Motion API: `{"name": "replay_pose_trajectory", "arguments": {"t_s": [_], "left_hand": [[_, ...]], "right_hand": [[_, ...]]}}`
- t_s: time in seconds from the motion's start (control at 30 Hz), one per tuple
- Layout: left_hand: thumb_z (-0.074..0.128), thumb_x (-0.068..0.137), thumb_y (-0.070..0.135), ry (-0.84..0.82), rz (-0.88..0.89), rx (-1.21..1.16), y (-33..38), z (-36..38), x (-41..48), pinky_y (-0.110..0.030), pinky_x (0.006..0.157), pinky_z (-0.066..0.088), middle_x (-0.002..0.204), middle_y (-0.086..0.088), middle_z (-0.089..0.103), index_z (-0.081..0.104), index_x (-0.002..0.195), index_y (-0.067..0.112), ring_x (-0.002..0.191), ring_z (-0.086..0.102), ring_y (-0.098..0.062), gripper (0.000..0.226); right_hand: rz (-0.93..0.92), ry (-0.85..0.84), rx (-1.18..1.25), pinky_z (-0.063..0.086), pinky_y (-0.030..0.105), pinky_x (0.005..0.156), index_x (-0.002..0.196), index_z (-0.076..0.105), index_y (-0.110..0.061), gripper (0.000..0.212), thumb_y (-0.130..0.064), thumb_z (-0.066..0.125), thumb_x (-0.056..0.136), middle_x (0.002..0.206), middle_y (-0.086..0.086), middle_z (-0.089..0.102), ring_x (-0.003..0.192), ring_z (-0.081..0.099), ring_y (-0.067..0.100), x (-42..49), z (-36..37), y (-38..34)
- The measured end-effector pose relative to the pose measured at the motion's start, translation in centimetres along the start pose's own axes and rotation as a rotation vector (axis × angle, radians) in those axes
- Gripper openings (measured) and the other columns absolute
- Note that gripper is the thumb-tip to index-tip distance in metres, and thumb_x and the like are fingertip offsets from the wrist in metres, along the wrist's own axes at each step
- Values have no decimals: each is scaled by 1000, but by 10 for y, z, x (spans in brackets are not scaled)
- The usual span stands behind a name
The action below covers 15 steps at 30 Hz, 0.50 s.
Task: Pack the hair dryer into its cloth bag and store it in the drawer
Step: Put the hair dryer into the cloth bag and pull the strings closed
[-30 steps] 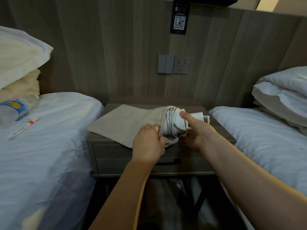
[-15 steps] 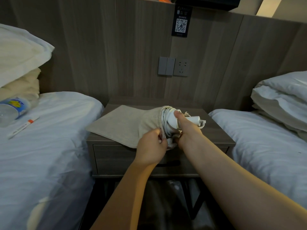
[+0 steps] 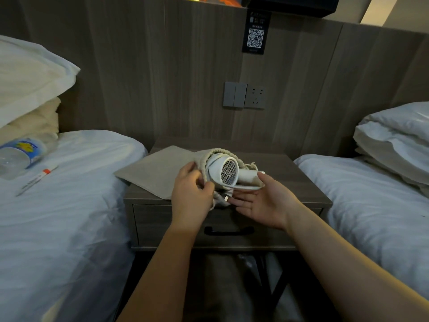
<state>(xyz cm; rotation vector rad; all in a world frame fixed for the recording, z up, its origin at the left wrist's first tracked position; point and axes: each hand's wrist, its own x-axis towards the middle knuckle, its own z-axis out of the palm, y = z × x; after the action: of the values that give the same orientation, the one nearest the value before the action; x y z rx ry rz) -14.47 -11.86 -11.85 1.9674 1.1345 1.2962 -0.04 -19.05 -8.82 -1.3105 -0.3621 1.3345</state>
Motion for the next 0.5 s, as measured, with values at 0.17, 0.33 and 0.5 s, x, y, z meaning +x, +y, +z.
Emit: {"name": "replay_pose_trajectory", "arguments": {"t_s": [0.17, 0.33, 0.5], "left_hand": [[57, 83, 14, -12, 22, -27, -8, 0, 2, -22, 80, 38, 123, 4, 56, 55, 71, 2, 91, 51, -4, 17], [56, 83, 9, -23, 59, -87, -7, -1, 2, -26, 65, 40, 99, 7, 58, 46, 60, 10, 77, 52, -13, 24], [49, 94, 18, -253, 17, -183, -11, -3, 9, -7, 63, 41, 102, 14, 61, 60, 101, 18, 81, 56, -2, 13]], "right_hand": [[-290, 388, -303, 53, 40, 78, 111, 54, -3, 47, -43, 46, 89, 97, 13, 63, 85, 63, 26, 8, -25, -8], [-506, 201, -622, 42, 35, 97, 122, 53, -19, 40, -39, 54, 88, 126, -1, 51, 113, 50, 19, 40, -22, -37], [-365, 80, -524, 55, 33, 54, 106, 64, -13, 30, -35, 61, 86, 96, 10, 64, 77, 64, 23, 45, -16, -36]]}}
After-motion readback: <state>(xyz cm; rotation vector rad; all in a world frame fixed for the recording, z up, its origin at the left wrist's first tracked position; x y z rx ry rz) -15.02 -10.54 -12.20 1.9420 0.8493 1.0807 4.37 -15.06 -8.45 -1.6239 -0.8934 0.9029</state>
